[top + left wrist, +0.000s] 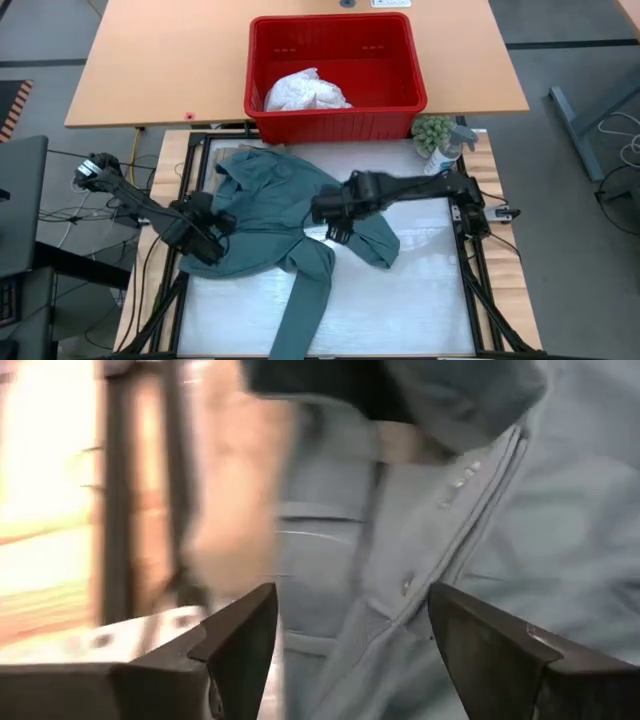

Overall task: Fold Laundry from Bin
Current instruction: Fold the blue pants in the red bin

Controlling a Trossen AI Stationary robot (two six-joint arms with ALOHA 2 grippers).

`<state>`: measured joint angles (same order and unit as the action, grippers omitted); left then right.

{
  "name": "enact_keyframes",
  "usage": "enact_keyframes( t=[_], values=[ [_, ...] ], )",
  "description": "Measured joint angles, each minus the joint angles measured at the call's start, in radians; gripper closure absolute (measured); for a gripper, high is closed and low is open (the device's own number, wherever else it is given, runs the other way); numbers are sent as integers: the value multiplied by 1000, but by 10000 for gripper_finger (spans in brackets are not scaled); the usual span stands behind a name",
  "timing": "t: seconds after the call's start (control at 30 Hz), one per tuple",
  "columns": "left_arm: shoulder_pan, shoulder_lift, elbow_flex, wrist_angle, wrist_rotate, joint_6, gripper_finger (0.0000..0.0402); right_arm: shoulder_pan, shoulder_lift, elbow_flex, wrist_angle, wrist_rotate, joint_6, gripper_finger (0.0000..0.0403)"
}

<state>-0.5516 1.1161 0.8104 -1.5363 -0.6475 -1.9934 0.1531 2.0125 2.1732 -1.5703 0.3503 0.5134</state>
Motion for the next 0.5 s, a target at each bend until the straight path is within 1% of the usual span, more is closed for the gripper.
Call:
enact_keyframes(
  t=[0.07,0.1,0.17,0.23,0.4,0.5],
  values=[
    [8,-17,0,-36,12,-20,154,17,0,-71,-1,22,88,159],
    [13,-25,0,-36,8,4,154,23,0,-108,-1,17,125,159],
    [21,-37,-1,-33,6,52,154,31,0,-181,-4,6,163,159],
    [28,-38,-1,-36,28,59,154,39,0,-245,-2,-4,190,159],
    [77,-36,-1,-35,108,40,154,62,-17,-379,0,-18,270,159],
    [104,-33,-1,-34,118,-13,154,77,-55,-449,1,-18,341,159]
  ],
)
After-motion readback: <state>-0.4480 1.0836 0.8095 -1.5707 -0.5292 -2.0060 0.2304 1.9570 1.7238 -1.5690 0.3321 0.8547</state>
